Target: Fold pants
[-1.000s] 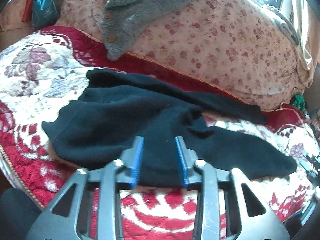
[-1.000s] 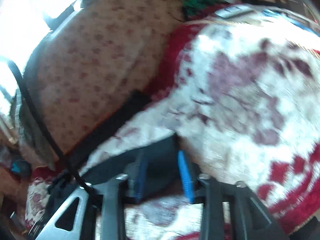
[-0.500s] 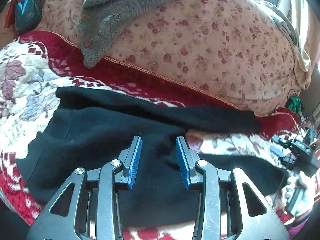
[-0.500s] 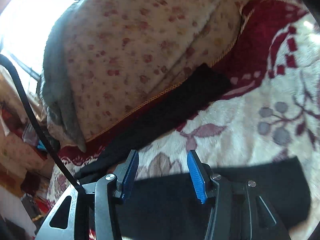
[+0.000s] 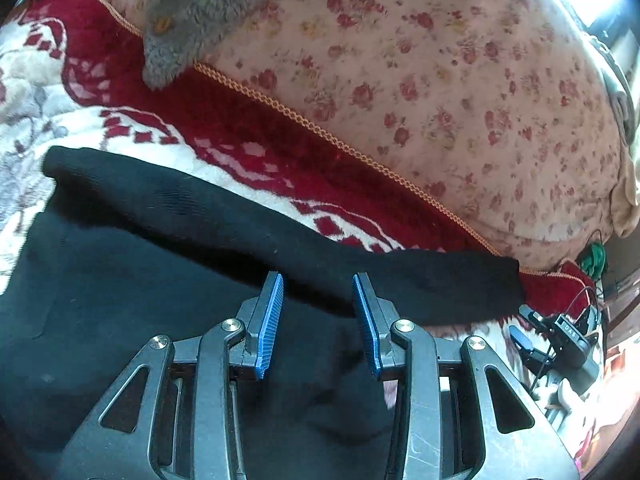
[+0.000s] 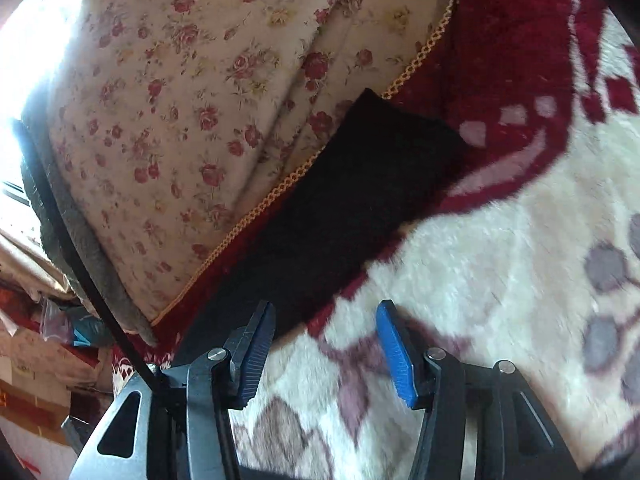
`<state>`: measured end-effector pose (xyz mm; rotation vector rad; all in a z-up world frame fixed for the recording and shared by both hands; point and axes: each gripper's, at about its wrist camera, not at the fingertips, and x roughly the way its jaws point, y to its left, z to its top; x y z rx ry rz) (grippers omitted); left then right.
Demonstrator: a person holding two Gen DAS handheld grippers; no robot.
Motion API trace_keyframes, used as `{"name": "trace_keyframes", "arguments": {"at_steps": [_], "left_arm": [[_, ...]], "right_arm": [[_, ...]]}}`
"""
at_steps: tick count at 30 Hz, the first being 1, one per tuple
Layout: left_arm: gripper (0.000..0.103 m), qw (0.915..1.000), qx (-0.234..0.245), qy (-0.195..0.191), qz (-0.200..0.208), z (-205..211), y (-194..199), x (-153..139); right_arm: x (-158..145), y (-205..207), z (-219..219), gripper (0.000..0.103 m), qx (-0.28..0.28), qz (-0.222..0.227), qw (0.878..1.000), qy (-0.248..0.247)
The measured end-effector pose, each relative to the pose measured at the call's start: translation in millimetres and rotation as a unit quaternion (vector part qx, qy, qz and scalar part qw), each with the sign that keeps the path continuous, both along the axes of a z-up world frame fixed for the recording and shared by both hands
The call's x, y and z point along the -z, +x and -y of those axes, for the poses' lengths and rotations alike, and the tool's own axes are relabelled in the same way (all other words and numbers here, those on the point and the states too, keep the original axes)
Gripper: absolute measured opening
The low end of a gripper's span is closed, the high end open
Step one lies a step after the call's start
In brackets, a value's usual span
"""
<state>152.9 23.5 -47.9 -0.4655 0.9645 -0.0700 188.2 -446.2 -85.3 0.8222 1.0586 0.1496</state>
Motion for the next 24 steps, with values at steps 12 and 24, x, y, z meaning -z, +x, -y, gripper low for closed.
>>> {"name": "trace_keyframes", "arguments": {"at_steps": [12,24], "left_arm": [[0.034,0.9981,-0.036,-0.027,-0.042,-3.4,43.9,28.1],[0.007,0.9989,-0.04,-0.023,0.002,-7.3,41.5,24.5]], "right_arm": [[12.6,34.0,3.1,0.053,0.012,-0.006,1.0,0.012],[15.5,42.7,11.9,0.008,0.032,0.058,0.997,0.041]]}}
